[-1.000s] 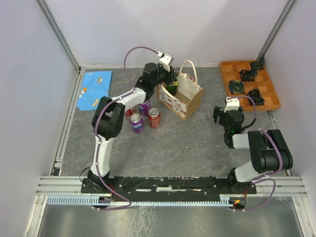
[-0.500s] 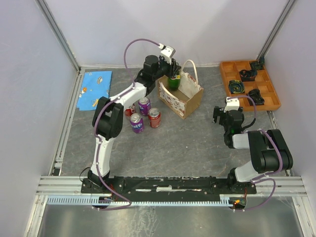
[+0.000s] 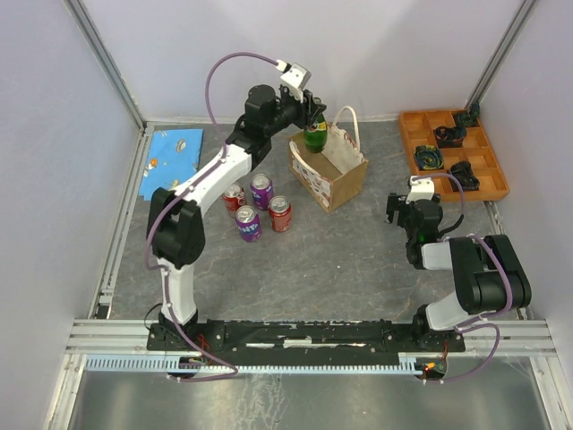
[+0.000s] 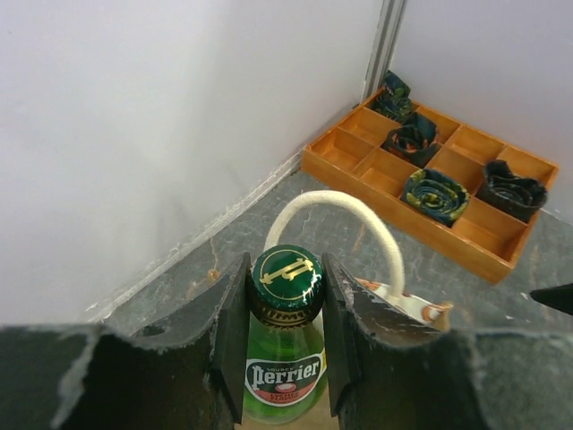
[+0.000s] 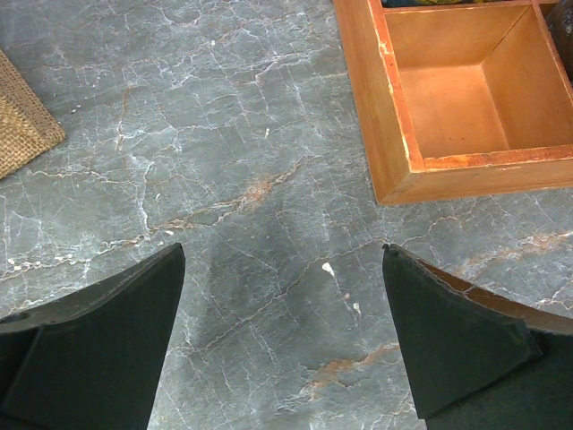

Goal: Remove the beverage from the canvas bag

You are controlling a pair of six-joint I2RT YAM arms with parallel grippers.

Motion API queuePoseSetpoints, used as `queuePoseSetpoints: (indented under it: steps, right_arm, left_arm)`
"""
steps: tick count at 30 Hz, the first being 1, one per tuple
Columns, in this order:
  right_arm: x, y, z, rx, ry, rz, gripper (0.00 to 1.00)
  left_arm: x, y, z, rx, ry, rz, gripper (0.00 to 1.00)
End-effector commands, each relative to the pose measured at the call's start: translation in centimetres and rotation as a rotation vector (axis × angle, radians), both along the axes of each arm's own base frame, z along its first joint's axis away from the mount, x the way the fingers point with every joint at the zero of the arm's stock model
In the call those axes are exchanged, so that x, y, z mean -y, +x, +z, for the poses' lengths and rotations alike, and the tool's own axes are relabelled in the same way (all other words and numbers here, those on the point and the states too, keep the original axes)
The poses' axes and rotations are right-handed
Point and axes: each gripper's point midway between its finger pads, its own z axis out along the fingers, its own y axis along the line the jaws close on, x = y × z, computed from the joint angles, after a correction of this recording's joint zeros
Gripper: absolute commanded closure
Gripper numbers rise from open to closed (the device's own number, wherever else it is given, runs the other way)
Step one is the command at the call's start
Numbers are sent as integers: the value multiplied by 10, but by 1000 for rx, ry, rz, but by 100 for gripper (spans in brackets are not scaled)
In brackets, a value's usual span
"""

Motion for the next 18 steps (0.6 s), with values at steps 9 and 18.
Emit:
queuePoseSetpoints:
  steps: [9,18]
  right_arm:
    - [0,13,19,64,5,-6,1]
    - [0,13,19,65,5,-5,1]
  left_arm:
    - [-64,-139,187,348,-87,4,97]
    - [-100,-211,170,334,-30,-6,97]
